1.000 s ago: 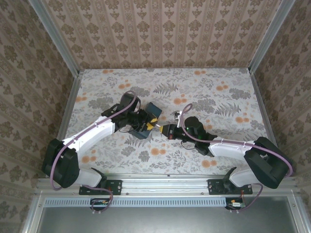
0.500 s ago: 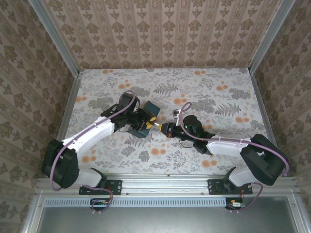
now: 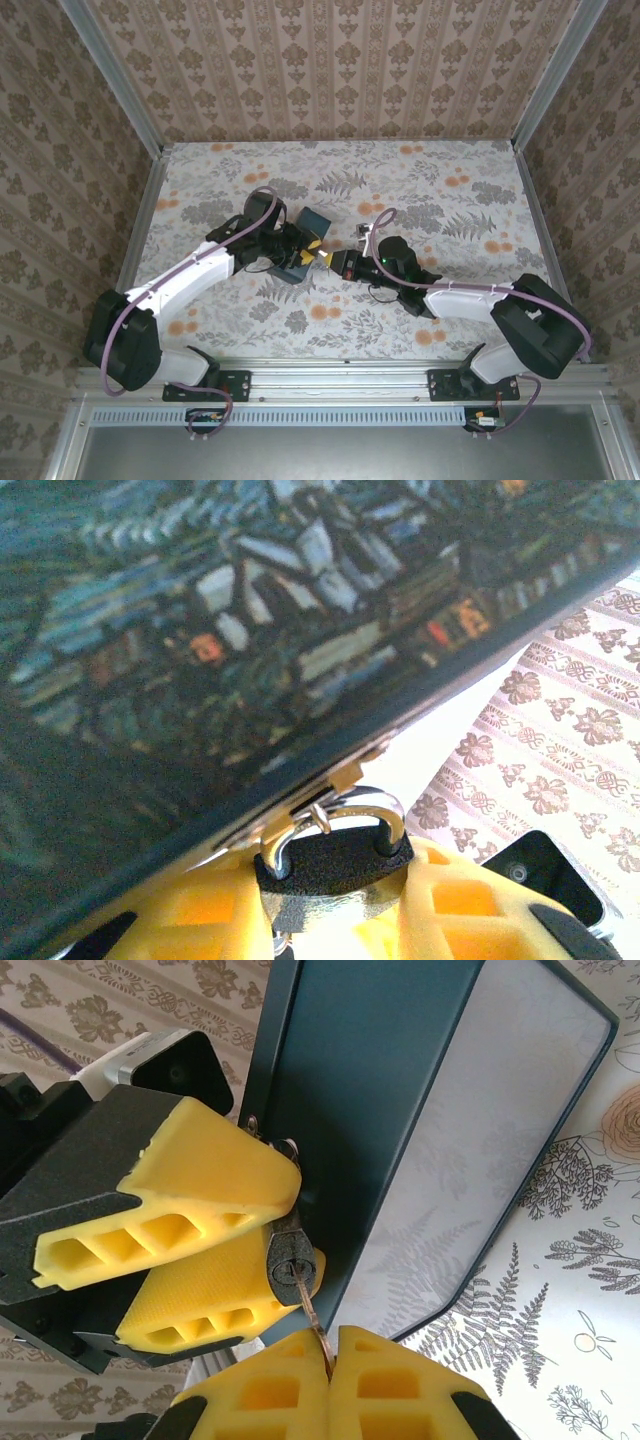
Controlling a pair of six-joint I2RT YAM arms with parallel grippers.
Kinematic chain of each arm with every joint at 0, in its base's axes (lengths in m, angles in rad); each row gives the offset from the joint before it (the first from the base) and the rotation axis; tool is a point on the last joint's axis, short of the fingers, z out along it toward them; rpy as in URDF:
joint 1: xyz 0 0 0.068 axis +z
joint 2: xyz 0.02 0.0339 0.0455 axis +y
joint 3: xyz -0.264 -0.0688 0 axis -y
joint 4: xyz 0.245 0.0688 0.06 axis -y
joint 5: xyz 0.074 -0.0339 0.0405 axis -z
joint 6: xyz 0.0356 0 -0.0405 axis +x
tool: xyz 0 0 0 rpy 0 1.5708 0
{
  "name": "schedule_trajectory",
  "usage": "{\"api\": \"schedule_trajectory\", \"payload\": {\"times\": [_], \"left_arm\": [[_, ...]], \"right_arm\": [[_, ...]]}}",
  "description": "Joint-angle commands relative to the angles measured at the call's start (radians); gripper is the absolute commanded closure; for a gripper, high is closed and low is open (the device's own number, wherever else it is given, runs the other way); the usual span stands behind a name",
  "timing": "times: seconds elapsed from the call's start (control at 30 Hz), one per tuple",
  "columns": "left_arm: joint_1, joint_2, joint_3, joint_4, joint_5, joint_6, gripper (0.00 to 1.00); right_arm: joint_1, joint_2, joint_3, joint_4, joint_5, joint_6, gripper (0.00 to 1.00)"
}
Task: Unlock the padlock with the key
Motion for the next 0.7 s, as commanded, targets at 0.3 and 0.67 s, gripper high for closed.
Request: {"api": "schedule_trajectory", "payload": {"times": [0.3, 0.67], "left_arm": [[-0.017, -0.011, 0.004, 0.038, 0.081, 0.017, 0.92], [-0.079, 0.029, 0.019, 0.131, 0.113, -0.048, 0.93]], "right_arm": [[0.008, 0.042, 0.076, 0.274, -0.122, -0.006, 1.00], [0.033, 0.183, 0.285, 0.365, -0.210, 0.013, 0.96]]}}
